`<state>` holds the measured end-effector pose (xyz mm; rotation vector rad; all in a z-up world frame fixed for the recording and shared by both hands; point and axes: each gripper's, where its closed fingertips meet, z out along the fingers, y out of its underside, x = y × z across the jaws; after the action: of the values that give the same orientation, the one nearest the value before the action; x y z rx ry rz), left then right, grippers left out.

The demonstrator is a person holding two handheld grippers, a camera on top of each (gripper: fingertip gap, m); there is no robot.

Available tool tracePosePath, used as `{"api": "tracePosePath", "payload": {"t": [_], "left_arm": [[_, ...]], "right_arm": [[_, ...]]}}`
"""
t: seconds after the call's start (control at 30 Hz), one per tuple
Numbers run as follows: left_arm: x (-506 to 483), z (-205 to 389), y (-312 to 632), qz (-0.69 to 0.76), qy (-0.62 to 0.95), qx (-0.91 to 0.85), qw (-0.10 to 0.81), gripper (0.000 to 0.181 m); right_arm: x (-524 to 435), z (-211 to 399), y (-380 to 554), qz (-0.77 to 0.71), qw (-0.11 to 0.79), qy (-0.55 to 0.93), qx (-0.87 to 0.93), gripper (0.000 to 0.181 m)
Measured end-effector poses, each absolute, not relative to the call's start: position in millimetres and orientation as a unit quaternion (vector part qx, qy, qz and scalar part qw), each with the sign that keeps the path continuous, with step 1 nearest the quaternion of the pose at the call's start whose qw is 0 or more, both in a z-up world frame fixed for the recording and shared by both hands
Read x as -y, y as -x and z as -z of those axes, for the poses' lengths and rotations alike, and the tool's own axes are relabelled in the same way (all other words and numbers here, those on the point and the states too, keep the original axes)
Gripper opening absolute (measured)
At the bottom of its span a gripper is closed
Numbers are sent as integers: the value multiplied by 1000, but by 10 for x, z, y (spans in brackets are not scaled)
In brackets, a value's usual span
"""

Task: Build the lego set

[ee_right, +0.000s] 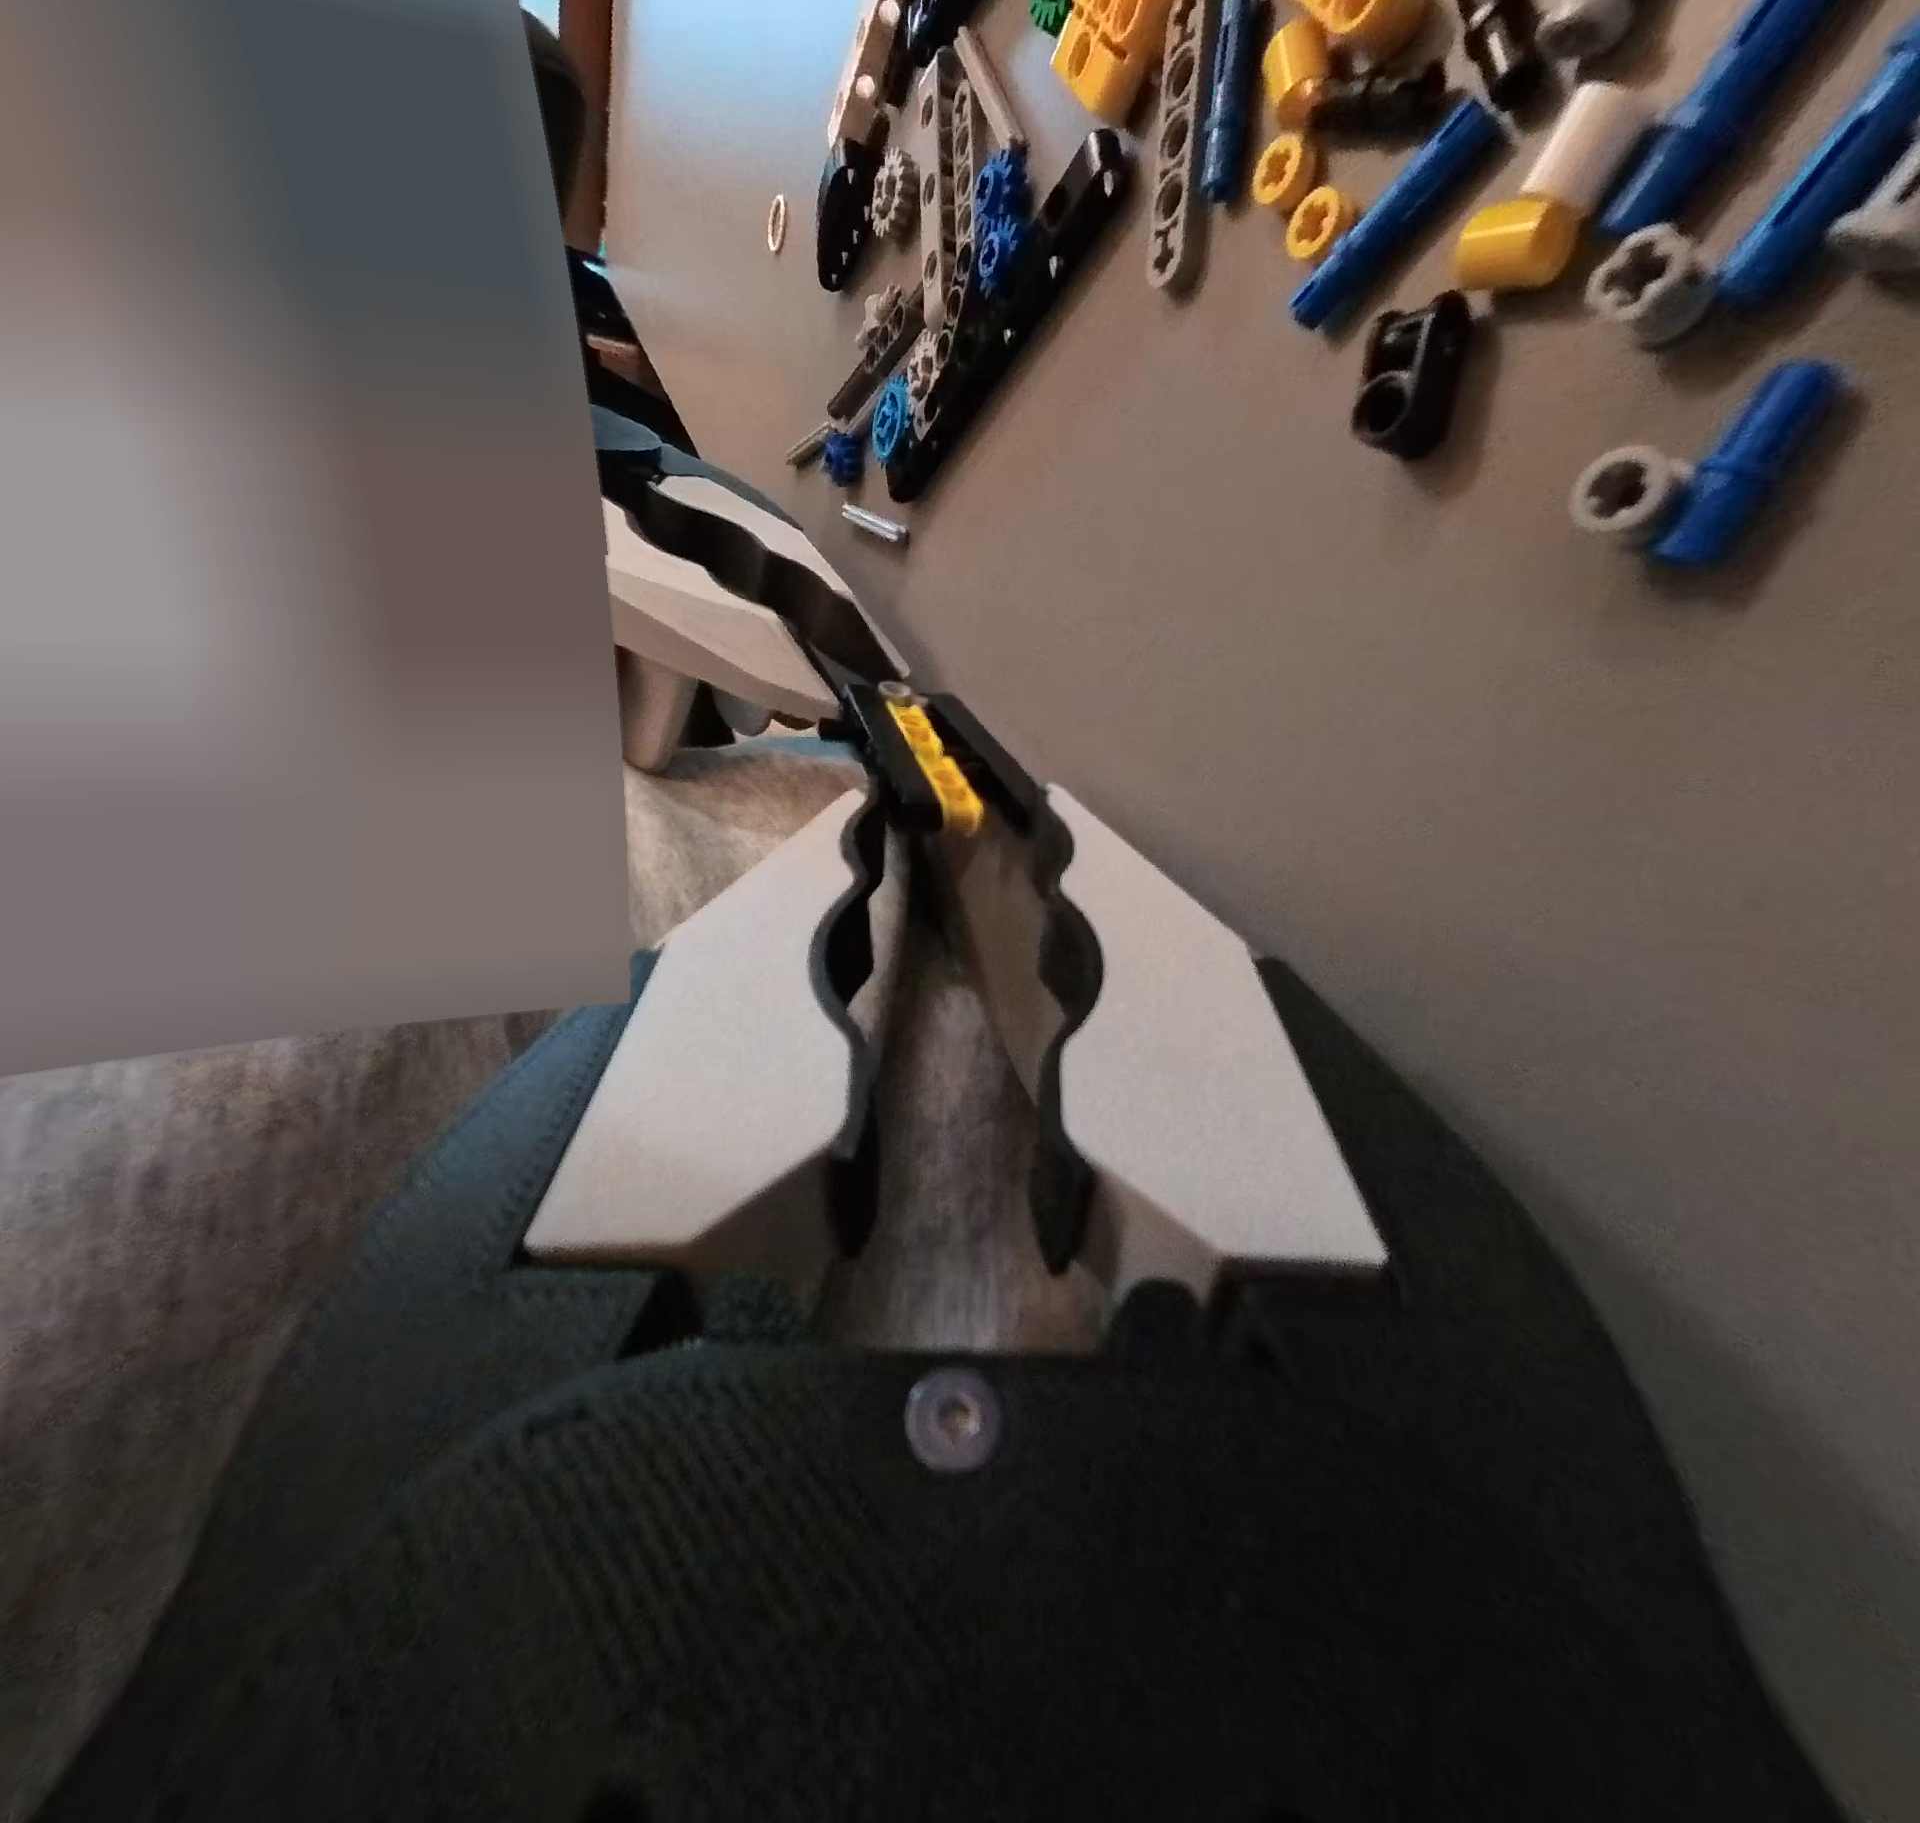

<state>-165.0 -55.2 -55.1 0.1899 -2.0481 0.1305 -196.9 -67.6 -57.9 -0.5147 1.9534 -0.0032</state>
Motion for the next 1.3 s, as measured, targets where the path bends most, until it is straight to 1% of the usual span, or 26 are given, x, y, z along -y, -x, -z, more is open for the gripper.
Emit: {"api": "tracePosePath", "payload": {"t": [0.3, 0.37, 0.67, 1.03, 1.3], "left_arm": [[564, 538, 1658, -55, -79, 852, 514, 12], [558, 539, 1663, -52, -78, 853, 514, 12], [564, 539, 1664, -54, -76, 855, 510, 12], [601, 537, 1662, -54, -83, 855, 510, 11], [621, 537, 1667, -55, -82, 857, 506, 11]], "right_arm": [[666, 571, 1963, 4, 536, 218, -816, 25], [626, 546, 1950, -6, 549, 213, -808, 16], [625, 548, 1952, 0, 549, 210, -809, 16], [626, 548, 1951, -58, 575, 180, -796, 15], [668, 544, 1960, -53, 560, 193, -804, 15]]}}
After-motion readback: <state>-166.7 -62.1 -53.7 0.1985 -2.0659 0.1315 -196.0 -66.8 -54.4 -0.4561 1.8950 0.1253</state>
